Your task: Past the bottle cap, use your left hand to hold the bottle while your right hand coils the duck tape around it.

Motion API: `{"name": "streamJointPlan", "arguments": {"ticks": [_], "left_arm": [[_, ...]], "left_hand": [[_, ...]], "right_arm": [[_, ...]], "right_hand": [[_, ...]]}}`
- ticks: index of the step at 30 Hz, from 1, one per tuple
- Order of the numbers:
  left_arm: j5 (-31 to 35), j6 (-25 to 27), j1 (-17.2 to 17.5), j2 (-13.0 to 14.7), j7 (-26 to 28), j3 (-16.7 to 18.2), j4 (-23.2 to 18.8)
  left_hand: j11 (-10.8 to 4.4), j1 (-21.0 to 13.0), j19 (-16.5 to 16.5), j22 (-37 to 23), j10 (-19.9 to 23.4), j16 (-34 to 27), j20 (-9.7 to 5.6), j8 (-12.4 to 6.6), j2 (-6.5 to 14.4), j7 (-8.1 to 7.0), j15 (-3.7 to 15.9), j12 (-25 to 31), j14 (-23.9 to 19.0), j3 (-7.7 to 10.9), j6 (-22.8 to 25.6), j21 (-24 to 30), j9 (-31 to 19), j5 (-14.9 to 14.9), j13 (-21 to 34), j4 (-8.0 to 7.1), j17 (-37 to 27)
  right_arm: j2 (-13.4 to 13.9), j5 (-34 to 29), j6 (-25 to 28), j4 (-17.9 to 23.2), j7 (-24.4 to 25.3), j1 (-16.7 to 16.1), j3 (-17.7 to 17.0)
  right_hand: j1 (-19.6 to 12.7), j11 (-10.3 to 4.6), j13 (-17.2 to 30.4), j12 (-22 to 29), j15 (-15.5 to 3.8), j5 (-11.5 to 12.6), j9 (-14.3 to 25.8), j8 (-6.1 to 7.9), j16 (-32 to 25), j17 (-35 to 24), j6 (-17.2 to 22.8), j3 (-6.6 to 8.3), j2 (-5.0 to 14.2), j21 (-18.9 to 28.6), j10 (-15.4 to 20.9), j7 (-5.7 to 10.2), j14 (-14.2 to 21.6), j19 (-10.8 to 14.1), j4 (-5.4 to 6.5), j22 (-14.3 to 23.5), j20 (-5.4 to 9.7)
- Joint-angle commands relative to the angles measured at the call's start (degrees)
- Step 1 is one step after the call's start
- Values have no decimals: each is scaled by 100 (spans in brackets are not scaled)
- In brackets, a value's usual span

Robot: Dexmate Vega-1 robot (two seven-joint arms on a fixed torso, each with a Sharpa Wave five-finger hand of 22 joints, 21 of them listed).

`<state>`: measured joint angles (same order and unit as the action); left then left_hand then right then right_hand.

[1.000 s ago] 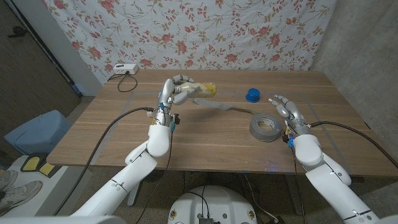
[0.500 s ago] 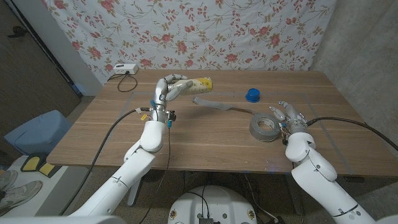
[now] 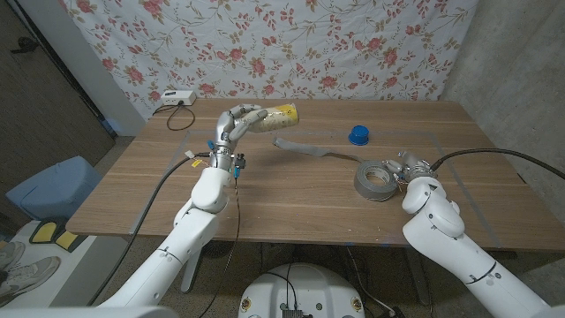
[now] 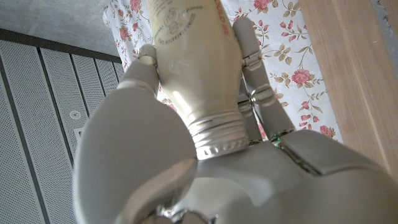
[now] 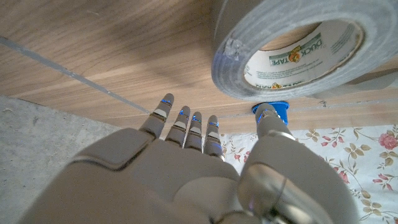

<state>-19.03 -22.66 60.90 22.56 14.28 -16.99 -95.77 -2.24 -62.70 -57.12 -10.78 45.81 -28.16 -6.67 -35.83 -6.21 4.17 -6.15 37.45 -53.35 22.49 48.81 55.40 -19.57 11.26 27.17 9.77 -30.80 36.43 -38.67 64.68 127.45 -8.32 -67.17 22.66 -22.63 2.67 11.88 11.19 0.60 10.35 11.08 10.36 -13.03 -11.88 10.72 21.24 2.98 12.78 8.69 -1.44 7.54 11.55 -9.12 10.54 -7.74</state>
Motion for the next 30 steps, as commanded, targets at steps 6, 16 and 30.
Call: {"name": "streamJointPlan", "arguments": {"ticks": [6, 16, 30], "left_arm": [[-449, 241, -28, -75, -488, 163, -28], [-410, 259, 21, -78, -503, 197, -120], [-314, 294, 108, -60, -406, 217, -246]], "left_hand": [[-198, -1177, -12, -16, 219, 19, -453, -35, 1115, -18, 1929, 486, -2024, 112, 40, 60, -23, 38, 1057, -128, -53], [-221, -1155, -6, -13, 229, 50, -448, -29, 1117, -34, 1926, 470, -2033, 119, 40, 103, -29, 33, 1085, -144, -86], [-255, -1131, 9, -8, 251, 83, -450, -23, 1118, -59, 1924, 436, -2061, 133, 42, 157, -37, 22, 1100, -153, -137]], "right_arm": [[949, -164, 818, 358, -1190, 597, 754], [1243, -609, 1458, 174, -1565, 1423, 1853], [1255, -1160, 1504, -249, -2471, 2057, 2513]], "right_hand": [[-75, 25, 33, 22, -72, 42, 18, 39, -14, -23, -31, -67, -126, 2, -21, 18, 74, 42, -28, 16, 17], [-670, -93, 47, 68, -162, 189, 21, 166, -45, -19, 118, 96, -129, 22, 40, 83, 190, 182, -149, 5, 44], [-1021, -90, 55, 151, -270, 224, 21, 244, -134, -30, 341, 159, -125, 53, 271, 85, 425, 344, -103, 4, 120]]}}
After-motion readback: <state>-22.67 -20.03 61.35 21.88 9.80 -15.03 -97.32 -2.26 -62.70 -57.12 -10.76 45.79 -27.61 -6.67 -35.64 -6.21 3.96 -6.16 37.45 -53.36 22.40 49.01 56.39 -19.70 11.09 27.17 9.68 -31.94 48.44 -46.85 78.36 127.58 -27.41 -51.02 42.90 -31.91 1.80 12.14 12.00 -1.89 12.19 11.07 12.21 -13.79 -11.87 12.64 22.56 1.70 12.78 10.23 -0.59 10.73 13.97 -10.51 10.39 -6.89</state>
